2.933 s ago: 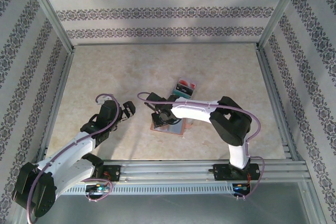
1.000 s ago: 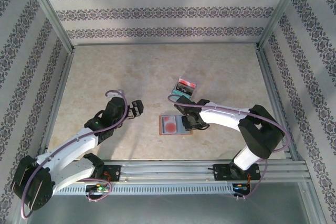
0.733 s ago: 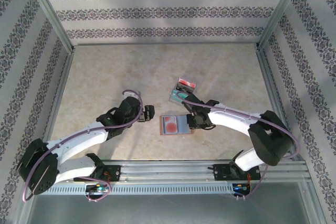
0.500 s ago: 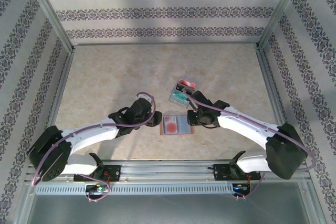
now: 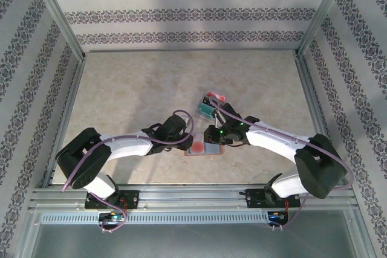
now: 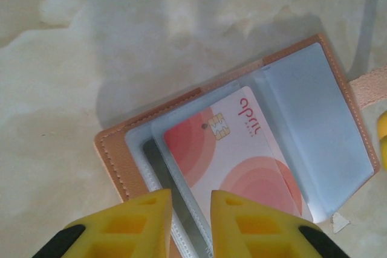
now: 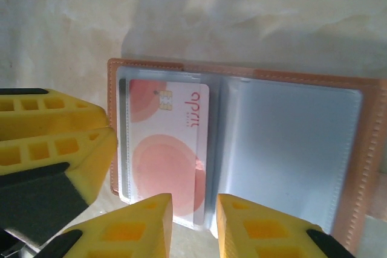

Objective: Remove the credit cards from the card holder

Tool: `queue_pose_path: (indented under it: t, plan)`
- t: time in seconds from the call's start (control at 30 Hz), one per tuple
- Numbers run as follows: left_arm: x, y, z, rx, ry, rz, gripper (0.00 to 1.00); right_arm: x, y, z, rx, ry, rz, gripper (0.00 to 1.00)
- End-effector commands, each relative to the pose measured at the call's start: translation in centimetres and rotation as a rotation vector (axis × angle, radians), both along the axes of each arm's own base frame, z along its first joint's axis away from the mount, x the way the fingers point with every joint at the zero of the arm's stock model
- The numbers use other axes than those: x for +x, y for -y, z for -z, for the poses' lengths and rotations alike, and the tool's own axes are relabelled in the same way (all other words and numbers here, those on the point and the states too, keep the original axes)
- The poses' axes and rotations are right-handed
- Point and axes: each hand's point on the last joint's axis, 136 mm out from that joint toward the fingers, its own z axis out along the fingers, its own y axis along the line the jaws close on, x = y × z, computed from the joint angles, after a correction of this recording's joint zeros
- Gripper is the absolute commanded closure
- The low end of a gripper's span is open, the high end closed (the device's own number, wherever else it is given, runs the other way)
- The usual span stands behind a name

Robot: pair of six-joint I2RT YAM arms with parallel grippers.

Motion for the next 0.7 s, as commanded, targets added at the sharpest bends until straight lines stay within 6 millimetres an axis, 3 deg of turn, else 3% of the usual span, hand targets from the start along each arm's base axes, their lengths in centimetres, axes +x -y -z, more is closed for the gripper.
queue_pose_path:
  t: [0.0, 0.43, 0.67]
  plan:
    - [0.4, 2.0, -1.1, -0.068, 0.027, 0.031, 0.78, 0.1, -0.8, 0.4, 0.065, -0.029, 0.007, 0.73]
    - [0.1, 1.6, 0.9, -0.034, -0.021, 0.015, 0.83, -0.1, -1.6, 2.3, 0.122, -0.065, 0.008, 0.74]
    - [-0.2, 1.0, 1.4, -0.021, -0.036, 0.005, 0.84, -0.3, -0.9, 3.4, 0.108, -0.095, 0.033, 0.74]
